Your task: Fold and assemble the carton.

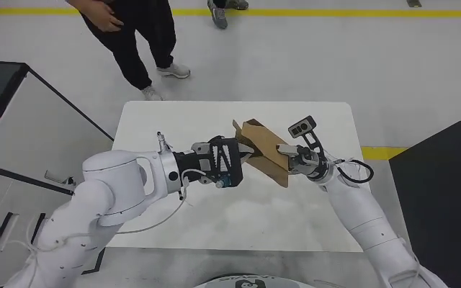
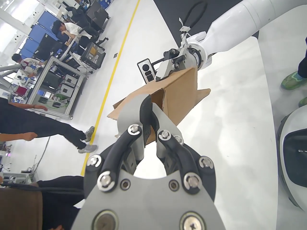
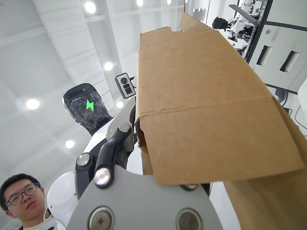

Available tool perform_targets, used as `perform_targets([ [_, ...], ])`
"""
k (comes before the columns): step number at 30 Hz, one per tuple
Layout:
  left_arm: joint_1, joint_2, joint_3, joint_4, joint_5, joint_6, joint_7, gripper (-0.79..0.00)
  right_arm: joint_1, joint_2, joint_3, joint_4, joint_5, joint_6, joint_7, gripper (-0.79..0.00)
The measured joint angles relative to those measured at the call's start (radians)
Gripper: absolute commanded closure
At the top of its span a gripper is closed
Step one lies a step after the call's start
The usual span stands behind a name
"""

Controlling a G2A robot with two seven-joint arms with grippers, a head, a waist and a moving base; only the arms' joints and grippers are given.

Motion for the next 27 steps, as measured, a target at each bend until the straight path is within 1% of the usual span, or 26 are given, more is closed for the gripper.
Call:
perform_targets([
  [6, 0.002, 0.000, 0.014, -0.007, -0.002, -0.002, 0.000, 0.000, -0.002, -0.005, 0.002, 0.001, 0.002, 0.001, -0.015, 0.000],
  [19, -0.019, -0.003, 0.053, -0.007, 0.021, -0.011, 0.007, 0.000, -0.012, -0.015, 0.011, -0.005, 0.006, 0.001, -0.044, 0.000],
  [27, -0.024, -0.003, 0.058, -0.007, 0.023, -0.011, 0.007, 0.000, -0.017, -0.020, 0.019, -0.009, 0.006, -0.003, -0.056, 0.000],
])
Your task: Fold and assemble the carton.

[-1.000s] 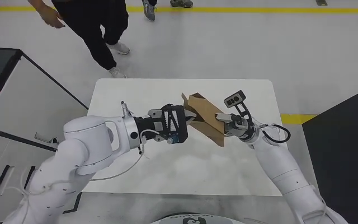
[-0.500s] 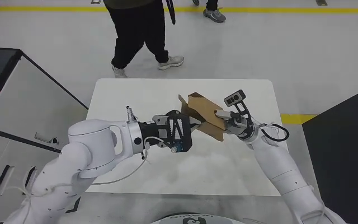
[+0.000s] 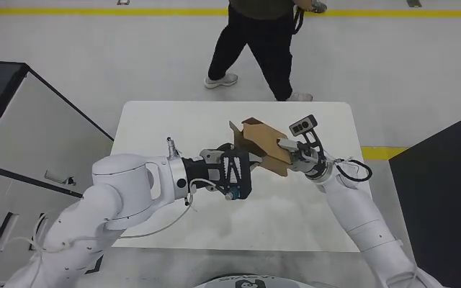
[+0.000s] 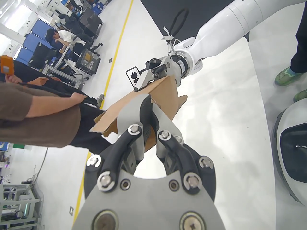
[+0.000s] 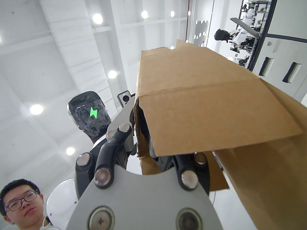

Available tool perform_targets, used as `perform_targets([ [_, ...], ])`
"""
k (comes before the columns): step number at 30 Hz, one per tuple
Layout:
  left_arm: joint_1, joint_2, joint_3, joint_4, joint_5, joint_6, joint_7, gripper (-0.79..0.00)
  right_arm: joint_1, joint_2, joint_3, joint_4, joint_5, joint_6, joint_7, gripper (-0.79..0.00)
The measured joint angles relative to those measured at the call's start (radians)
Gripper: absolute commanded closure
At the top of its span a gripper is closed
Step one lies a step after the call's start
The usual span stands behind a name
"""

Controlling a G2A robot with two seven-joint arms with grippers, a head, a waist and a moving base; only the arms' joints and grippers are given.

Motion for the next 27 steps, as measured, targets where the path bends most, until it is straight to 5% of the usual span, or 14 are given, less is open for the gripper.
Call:
perform_targets([
  [27, -0.015, -0.006, 0.067, 0.000, 0.028, 0.011, -0.002, 0.000, -0.015, -0.018, 0.009, -0.008, 0.004, 0.013, -0.016, 0.000],
])
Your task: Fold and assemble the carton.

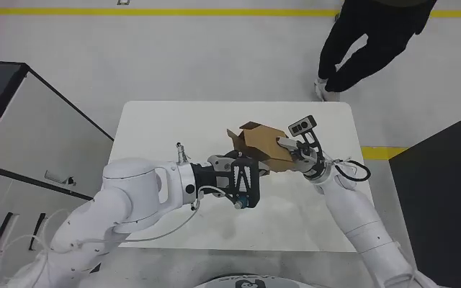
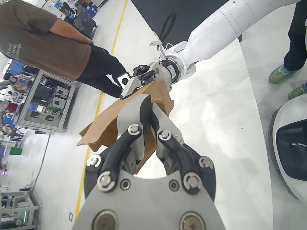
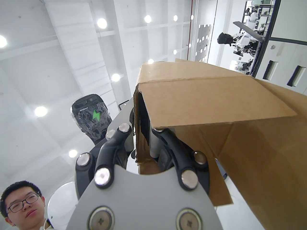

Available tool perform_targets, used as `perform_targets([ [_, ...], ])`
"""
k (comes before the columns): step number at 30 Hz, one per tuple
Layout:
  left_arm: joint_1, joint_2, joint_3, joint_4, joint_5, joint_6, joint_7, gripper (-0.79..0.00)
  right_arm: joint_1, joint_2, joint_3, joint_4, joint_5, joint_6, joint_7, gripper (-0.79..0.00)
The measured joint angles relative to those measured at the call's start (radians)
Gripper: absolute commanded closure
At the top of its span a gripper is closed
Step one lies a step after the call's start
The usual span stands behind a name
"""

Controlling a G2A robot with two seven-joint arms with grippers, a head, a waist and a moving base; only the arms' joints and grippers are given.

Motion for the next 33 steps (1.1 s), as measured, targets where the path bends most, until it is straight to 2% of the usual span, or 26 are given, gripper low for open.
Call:
perform_targets([
  [8, -0.002, -0.001, 0.007, 0.000, 0.008, 0.011, -0.007, 0.000, -0.004, -0.004, 0.006, -0.002, 0.003, 0.006, 0.006, 0.000],
  [18, -0.003, 0.002, -0.026, 0.000, -0.018, -0.006, 0.001, 0.000, -0.008, -0.006, 0.024, 0.002, -0.007, 0.012, -0.008, 0.000],
  [33, -0.028, -0.002, 0.012, 0.000, -0.006, -0.036, 0.009, 0.000, -0.011, -0.013, 0.027, -0.002, -0.019, 0.036, -0.032, 0.000],
])
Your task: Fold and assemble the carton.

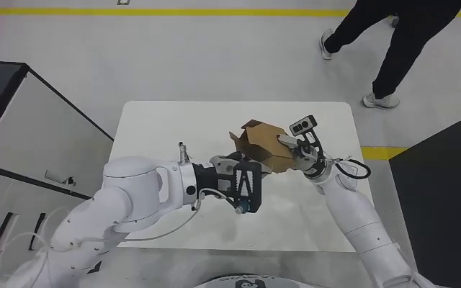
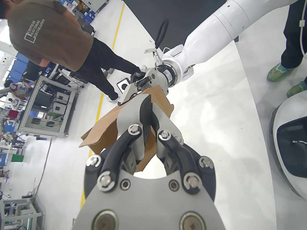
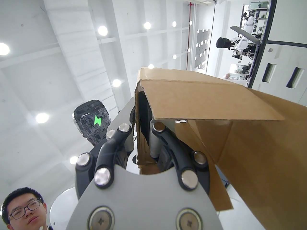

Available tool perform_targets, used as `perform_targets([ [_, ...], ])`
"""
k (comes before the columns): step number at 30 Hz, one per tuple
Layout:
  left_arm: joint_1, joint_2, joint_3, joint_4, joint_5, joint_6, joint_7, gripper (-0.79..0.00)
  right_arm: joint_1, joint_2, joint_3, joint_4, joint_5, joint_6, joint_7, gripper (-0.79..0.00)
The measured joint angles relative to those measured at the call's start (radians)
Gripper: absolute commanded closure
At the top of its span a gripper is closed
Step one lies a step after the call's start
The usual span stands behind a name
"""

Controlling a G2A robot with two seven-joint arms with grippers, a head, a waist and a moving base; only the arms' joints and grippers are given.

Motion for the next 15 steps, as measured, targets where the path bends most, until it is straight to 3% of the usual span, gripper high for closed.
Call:
perform_targets([
  [10, -0.005, -0.003, 0.034, 0.000, 0.054, 0.001, -0.024, 0.000, -0.002, -0.006, -0.006, -0.002, 0.004, 0.015, 0.004, 0.000],
  [15, 0.004, -0.002, 0.006, 0.000, 0.025, 0.038, -0.006, 0.000, -0.002, -0.007, -0.001, 0.002, 0.005, 0.014, 0.008, 0.000],
])
